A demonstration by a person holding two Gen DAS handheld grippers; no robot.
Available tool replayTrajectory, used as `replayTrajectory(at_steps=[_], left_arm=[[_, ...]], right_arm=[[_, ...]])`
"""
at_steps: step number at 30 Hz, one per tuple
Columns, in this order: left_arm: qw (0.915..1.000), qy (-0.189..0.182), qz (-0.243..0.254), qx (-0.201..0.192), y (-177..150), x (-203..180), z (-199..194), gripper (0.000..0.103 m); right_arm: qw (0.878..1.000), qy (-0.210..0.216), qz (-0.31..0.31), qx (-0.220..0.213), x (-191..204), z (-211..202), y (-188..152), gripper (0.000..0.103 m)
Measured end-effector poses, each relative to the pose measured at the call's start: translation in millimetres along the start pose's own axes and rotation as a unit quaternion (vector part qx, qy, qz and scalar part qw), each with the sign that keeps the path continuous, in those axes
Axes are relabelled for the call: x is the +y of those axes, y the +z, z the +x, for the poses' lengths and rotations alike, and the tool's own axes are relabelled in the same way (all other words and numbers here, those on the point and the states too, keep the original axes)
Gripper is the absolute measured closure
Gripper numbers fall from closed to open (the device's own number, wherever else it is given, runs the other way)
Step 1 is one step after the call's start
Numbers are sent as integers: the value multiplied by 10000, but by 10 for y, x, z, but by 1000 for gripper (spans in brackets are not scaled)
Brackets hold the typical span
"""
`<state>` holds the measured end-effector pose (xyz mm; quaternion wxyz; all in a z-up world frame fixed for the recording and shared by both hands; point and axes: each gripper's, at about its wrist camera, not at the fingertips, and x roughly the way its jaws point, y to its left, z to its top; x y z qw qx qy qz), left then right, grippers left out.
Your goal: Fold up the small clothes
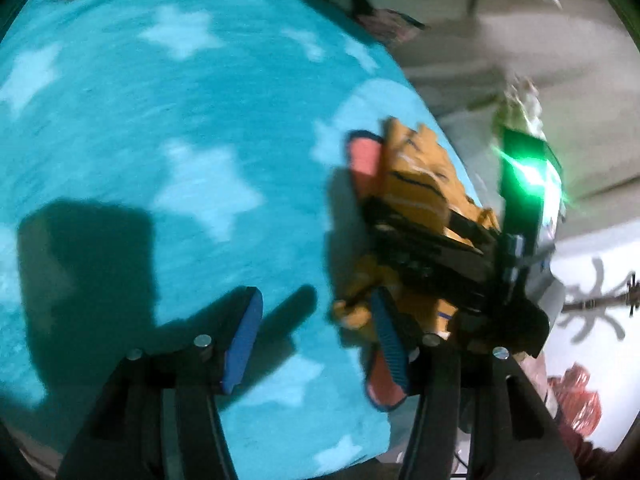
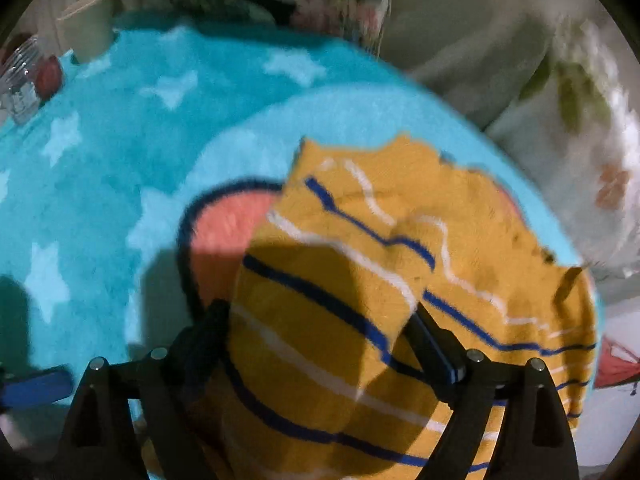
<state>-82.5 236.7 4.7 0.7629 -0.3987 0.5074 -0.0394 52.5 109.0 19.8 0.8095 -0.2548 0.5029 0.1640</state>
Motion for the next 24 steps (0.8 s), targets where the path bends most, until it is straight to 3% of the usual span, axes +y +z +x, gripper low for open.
replayTrajectory(at_steps=[2, 4, 7, 9, 14, 19, 24], left_arm=[[9998, 11, -214, -45, -15, 105, -32, 48], [9993, 24, -348, -93, -32, 170, -84, 48], [9990, 212, -343, -176, -80, 110, -104, 47], [9989, 280, -305, -225, -85, 25, -96, 47], [9966, 608, -66, -547, -142, -333, -196, 47], [9926, 877, 247, -797, -211, -840, -172, 44], [9928, 880, 484, -659, -344, -1333, 102, 44]], right_arm=[[9999, 72, 123, -97, -22, -13, -32, 19], [9995, 15, 223, -216, -92, -40, -69, 47], [9976, 379, 450, -367, -309, -94, -108, 67], [9933, 814, 703, -413, -508, -139, -103, 72], [9649, 2049, 1519, -626, -1109, -261, -181, 76], [9354, 2709, 2048, -987, -1713, -441, -417, 76], [8994, 3113, 2819, -1210, -2620, -427, -969, 77]])
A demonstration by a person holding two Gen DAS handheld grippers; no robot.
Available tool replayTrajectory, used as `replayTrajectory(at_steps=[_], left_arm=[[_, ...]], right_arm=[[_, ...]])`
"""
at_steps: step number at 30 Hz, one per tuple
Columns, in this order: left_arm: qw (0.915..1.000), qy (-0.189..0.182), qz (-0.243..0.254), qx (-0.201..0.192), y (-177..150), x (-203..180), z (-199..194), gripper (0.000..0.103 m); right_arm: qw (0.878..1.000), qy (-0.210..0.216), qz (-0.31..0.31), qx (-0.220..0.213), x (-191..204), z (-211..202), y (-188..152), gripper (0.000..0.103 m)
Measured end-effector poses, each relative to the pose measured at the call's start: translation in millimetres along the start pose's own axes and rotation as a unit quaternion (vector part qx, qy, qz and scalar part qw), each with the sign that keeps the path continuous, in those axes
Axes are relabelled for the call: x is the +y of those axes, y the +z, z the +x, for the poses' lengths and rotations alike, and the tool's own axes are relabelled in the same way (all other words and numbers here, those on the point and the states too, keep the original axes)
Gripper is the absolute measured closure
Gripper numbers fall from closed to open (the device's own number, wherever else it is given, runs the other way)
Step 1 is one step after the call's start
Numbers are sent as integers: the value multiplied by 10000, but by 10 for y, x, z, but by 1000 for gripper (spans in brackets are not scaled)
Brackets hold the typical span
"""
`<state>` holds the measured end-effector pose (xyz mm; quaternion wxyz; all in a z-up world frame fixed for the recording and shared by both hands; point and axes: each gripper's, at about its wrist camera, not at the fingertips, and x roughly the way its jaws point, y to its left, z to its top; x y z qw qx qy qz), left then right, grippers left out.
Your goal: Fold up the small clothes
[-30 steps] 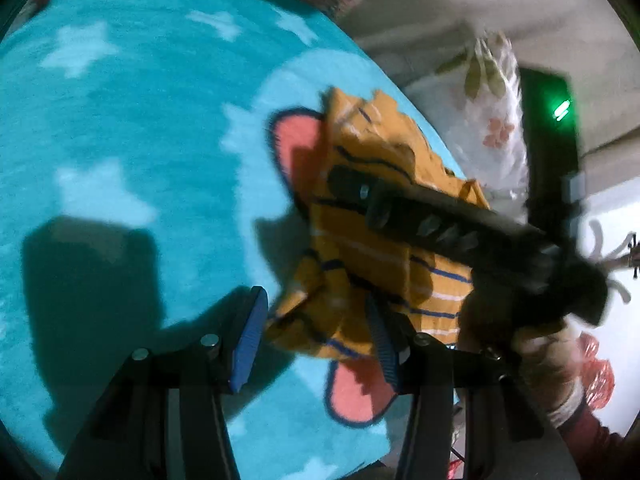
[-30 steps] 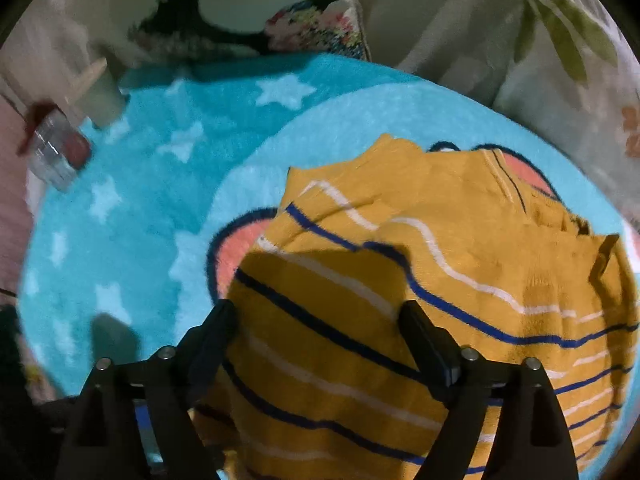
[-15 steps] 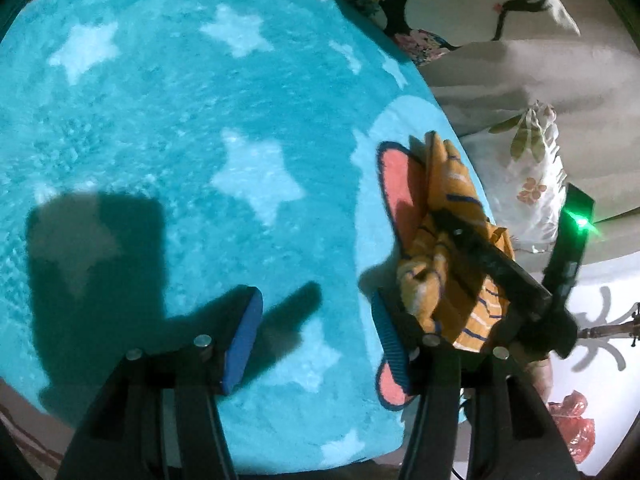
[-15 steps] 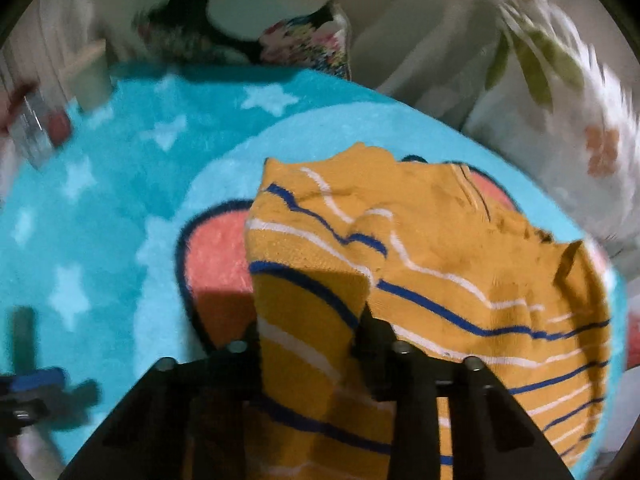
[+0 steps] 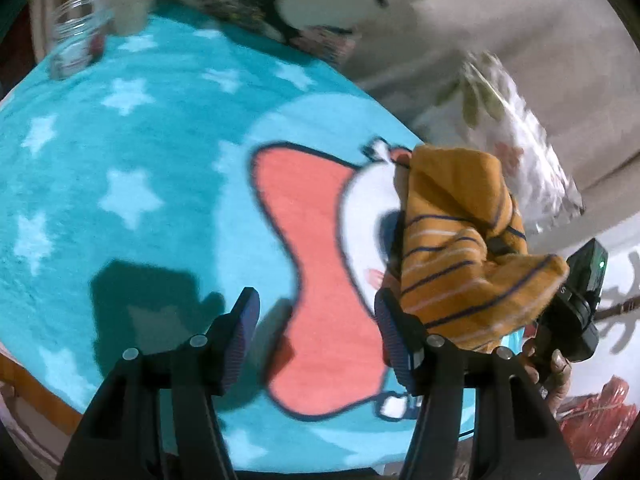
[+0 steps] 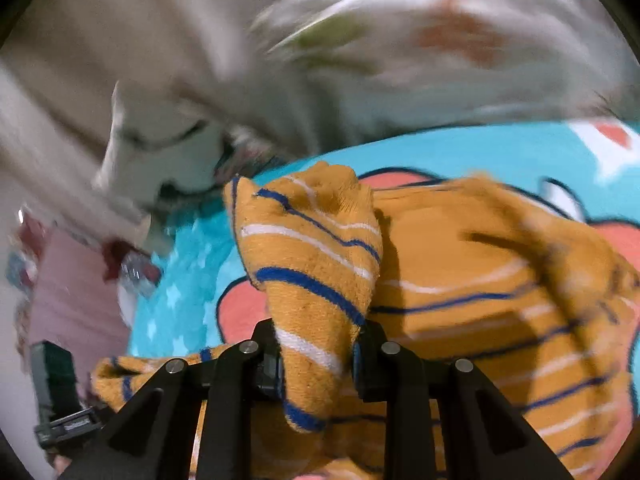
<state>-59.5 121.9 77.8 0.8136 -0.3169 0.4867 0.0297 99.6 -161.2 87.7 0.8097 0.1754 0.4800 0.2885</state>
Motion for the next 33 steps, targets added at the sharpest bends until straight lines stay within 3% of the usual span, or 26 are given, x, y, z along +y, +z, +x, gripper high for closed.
replayTrajectory(at_steps=[5, 6, 11, 13, 17, 21, 23, 24, 25, 26, 29, 33], left_arm=[[9991, -41, 344, 246, -157, -520, 294, 44], [9988, -47, 392, 288, -173, -604, 353, 44], [9959, -48, 833, 353, -216, -1093, 603, 44], [9943, -89, 996, 363, -208, -1284, 699, 44], [9913, -183, 1249, 377, -261, -1659, 848, 44], [9918, -150, 1213, 366, -309, -1724, 855, 44], [9927, -46, 1164, 313, -304, -1703, 826, 44], [9930, -10, 1144, 281, -297, -1685, 804, 44], [9932, 44, 1139, 240, -285, -1683, 788, 44], [9930, 110, 1159, 181, -267, -1695, 766, 44], [9912, 128, 1315, 13, -231, -1789, 713, 42], [9866, -21, 1628, 135, -284, -2022, 943, 36]], right_arm=[[9963, 198, 819, -159, -1023, -494, -162, 77], [9953, 188, 938, -132, -1168, -531, -216, 71], [9897, -244, 1370, -347, -1725, -974, -401, 62], [9897, -452, 1247, -543, -1761, -1198, -342, 62], [9933, -364, 857, -687, -1575, -1331, -198, 56], [9983, -125, 184, -534, -1171, -1242, -178, 28], [9992, -359, -141, -89, -980, -1014, -223, 24], [9987, -456, -227, 96, -948, -901, -245, 28], [9977, -480, -303, 372, -926, -741, -301, 58], [9971, -407, -327, 557, -929, -653, -346, 77], [9966, -201, -410, 687, -995, -687, -453, 86], [9952, -776, -128, 579, -1412, -945, -543, 88]])
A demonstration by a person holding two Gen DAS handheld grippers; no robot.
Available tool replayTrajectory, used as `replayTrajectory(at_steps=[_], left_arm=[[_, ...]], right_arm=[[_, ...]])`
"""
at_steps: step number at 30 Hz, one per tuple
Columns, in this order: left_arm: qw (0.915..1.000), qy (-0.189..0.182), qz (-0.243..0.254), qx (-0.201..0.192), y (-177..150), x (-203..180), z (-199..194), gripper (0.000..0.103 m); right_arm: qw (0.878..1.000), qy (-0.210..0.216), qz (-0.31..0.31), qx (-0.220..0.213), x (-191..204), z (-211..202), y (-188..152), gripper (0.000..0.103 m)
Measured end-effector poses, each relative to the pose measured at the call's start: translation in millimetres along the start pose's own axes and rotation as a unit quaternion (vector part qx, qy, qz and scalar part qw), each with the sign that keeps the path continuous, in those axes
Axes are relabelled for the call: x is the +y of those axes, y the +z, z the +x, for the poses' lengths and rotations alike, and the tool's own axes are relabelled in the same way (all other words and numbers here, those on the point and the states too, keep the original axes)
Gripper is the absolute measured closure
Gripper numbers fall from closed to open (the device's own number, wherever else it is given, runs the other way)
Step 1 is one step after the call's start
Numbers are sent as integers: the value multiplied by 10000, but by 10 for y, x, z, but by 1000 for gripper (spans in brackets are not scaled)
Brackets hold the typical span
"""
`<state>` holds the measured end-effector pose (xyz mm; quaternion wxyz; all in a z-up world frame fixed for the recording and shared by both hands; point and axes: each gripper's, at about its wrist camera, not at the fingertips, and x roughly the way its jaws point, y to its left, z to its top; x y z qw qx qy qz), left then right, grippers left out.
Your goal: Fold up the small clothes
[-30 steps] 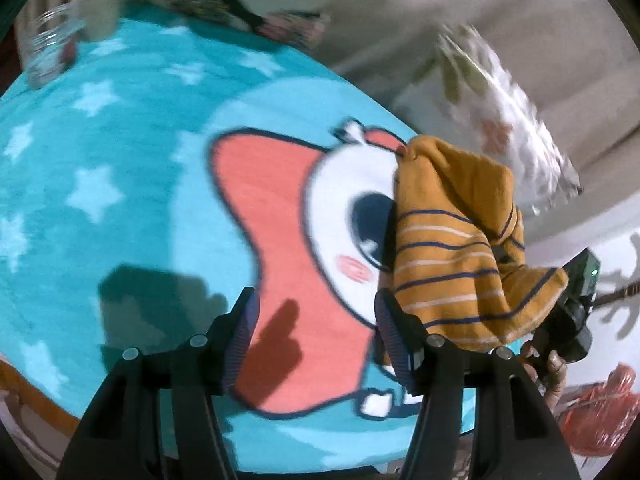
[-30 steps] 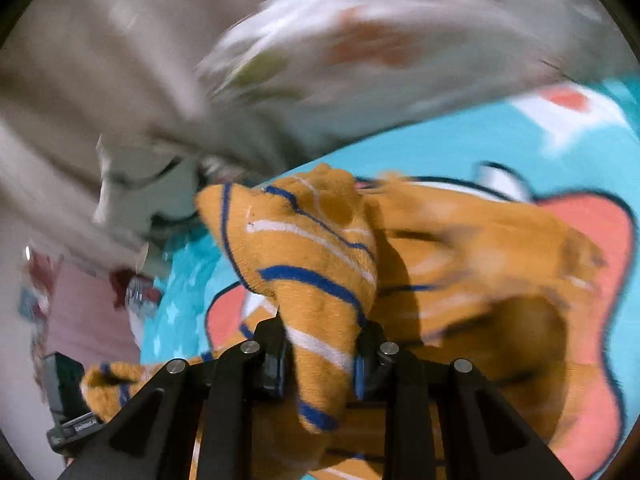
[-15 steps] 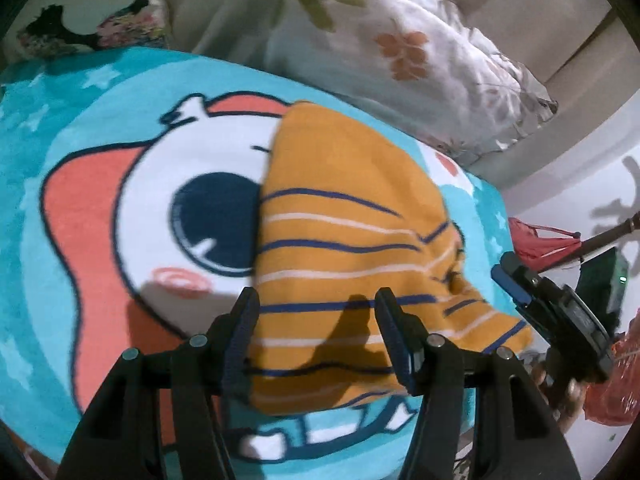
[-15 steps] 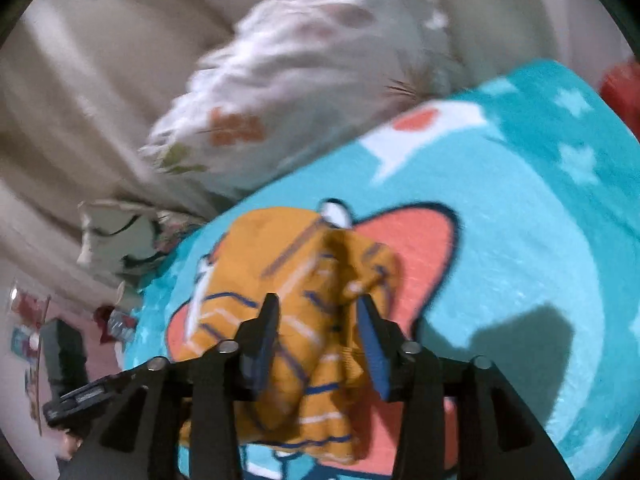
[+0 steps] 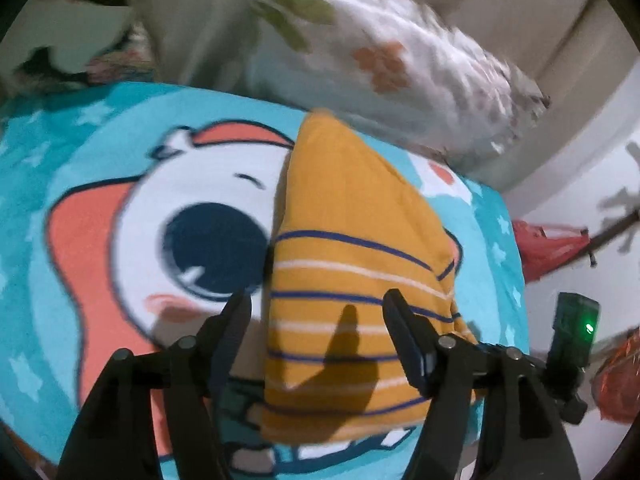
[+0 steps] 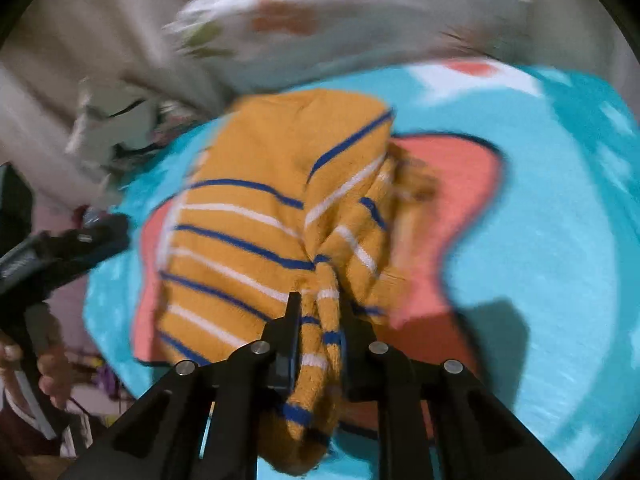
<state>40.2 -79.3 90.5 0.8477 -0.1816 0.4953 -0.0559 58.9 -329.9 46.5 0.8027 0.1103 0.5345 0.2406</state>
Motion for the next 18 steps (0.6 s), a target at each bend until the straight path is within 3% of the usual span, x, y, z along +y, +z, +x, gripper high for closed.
replayTrajectory(at_steps=[2, 4, 6, 7, 10, 14, 18], left_arm=[[9998, -10, 157, 150, -56, -105, 237, 36], [9986, 240, 323, 355, -132, -163, 489, 33], [9974, 515, 343, 366, -181, -127, 614, 28], [9981, 415, 211, 394, -179, -84, 609, 27], [9986, 219, -115, 474, -140, 21, 499, 27], [9991, 392, -19, 167, -184, 3, 199, 28], [9982, 594, -14, -80, -238, -2, -57, 27]], right_arm=[[9990, 41, 439, 67, -282, 37, -51, 87], [9968, 305, 731, 41, -391, 62, -56, 85], [9960, 380, 806, -11, -430, 55, -44, 73], [9959, 387, 820, -47, -442, 32, -24, 65], [9953, 366, 839, -323, -453, -169, 51, 64], [9937, 383, 575, -884, -286, -421, 253, 64], [9947, 607, 249, -797, -97, -203, 451, 64]])
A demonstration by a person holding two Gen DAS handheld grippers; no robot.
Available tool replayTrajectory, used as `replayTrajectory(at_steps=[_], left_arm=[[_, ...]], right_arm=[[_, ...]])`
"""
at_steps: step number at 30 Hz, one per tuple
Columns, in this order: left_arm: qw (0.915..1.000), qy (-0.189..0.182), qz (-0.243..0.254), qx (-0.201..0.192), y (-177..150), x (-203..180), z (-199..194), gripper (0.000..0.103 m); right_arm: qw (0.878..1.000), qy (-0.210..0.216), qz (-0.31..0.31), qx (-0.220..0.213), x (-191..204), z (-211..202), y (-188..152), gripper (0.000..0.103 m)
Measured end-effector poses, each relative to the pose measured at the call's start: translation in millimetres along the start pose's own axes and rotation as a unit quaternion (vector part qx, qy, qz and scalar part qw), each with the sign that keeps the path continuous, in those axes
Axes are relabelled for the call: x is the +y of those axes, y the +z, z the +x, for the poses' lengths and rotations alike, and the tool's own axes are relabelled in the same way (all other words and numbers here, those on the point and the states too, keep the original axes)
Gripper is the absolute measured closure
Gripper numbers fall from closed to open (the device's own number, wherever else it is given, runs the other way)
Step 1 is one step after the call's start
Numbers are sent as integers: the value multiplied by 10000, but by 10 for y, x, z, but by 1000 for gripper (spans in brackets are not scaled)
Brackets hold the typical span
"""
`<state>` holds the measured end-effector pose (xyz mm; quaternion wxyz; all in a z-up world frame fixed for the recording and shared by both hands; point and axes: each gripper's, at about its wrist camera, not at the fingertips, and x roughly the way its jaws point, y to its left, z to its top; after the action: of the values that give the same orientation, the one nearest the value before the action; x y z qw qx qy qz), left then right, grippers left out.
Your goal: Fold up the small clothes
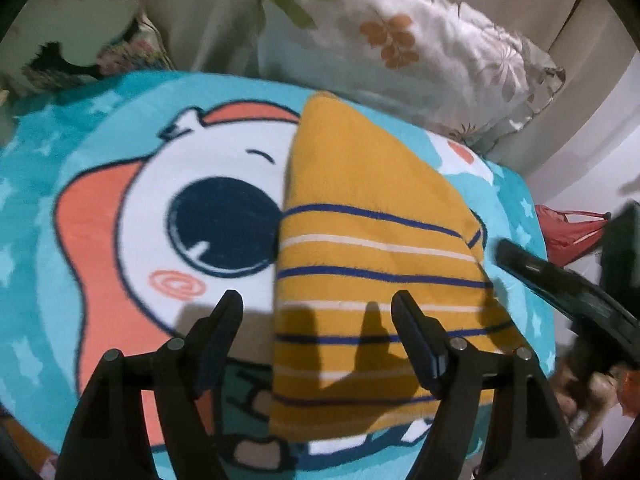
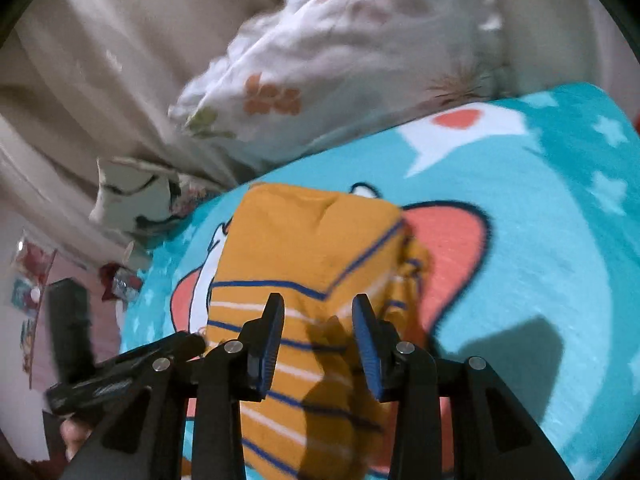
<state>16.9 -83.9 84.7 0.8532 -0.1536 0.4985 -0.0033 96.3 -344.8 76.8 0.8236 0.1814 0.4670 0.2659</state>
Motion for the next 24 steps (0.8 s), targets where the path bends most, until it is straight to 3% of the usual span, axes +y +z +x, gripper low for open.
replayTrajectory(at_steps=[5, 8, 11, 14, 16, 20, 24], left_arm=[[9985, 330, -63, -441, -60, 92, -370, 24], [9964, 527, -113, -657, -134, 187, -508, 18], [9970, 532, -272, -498, -176, 325, -461, 17], [9986, 151, -437, -269, -181, 472, -273, 17], [9987, -128, -477, -162, -138, 528, -111, 17], [9980, -619, -98, 48, 66, 485, 339, 17], [9894, -1355, -110, 503, 220, 405, 787, 15]], right_arm=[[9982, -478, -108, 359, -85, 609, 68, 62], [9980, -559, -216, 216, -73, 594, 81, 61], [9980, -539, -295, 176, -77, 572, 40, 59], [9981, -571, -237, 59, -83, 403, -4, 49], [9962, -830, -257, -106, -51, 274, -50, 24], [9931, -1150, -238, -16, -90, 220, -112, 21], [9964, -779, -4, 344, -163, 425, -117, 21]])
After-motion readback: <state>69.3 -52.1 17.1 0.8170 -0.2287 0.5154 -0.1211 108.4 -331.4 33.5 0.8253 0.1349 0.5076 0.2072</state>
